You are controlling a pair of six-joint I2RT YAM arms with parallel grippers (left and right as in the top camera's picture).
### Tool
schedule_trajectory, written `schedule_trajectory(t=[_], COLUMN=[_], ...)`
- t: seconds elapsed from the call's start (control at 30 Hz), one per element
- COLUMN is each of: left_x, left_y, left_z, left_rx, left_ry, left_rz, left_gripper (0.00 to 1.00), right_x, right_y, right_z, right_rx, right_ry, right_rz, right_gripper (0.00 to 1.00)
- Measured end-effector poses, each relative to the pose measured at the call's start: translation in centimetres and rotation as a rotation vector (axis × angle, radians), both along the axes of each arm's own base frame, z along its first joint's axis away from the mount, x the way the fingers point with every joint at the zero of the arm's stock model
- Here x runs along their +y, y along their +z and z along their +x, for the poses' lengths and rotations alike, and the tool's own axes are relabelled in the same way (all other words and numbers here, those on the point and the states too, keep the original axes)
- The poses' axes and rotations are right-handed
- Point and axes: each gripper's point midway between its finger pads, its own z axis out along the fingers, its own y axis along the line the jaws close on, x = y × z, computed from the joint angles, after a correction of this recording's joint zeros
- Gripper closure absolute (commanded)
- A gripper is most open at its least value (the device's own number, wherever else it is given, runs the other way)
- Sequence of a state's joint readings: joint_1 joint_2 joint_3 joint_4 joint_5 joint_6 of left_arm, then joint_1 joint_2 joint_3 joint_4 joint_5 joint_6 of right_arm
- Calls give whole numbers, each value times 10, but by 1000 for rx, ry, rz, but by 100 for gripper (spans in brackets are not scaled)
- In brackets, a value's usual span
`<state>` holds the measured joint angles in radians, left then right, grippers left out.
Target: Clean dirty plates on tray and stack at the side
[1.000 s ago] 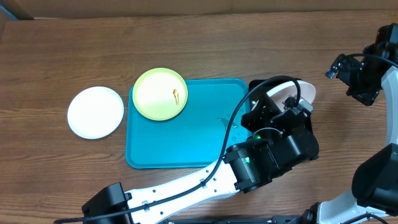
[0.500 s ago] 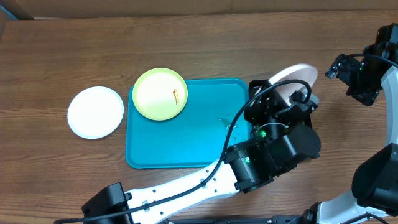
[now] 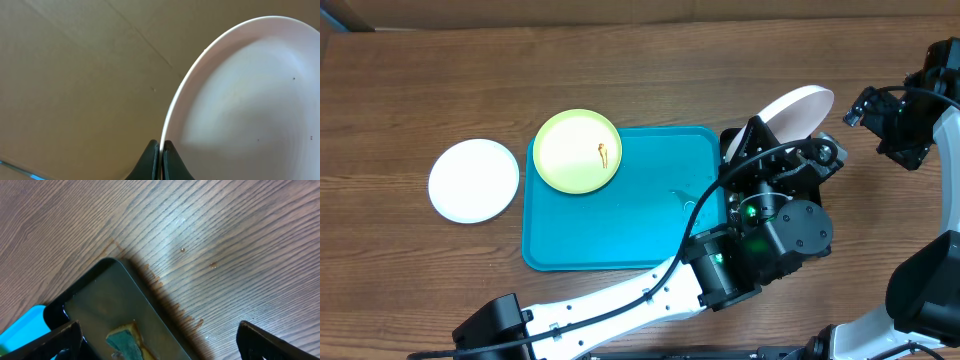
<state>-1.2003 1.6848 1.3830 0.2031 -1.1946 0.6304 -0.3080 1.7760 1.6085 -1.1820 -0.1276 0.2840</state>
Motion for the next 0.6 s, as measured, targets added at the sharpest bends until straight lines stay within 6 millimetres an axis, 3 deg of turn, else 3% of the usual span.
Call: schedule_trajectory(t=[0.1, 0.23, 0.37, 0.6], left_x=[4, 11, 15, 18], left_y=[-6, -30, -71, -120], left_z=[3, 6, 9, 36], left_rx=[16, 87, 235, 543], left_ry=[11, 27, -14, -98], left_rz=[-11, 0, -34, -360], left_gripper=[96, 96, 96, 96], right_x=[0, 0, 0, 0], right_y=[0, 0, 0, 0], right_z=[0, 0, 0, 0], right_rx=[0, -1, 0, 0], right_ry=[0, -1, 0, 0], right_rz=[0, 0, 0, 0], right_gripper=[0, 0, 0, 0])
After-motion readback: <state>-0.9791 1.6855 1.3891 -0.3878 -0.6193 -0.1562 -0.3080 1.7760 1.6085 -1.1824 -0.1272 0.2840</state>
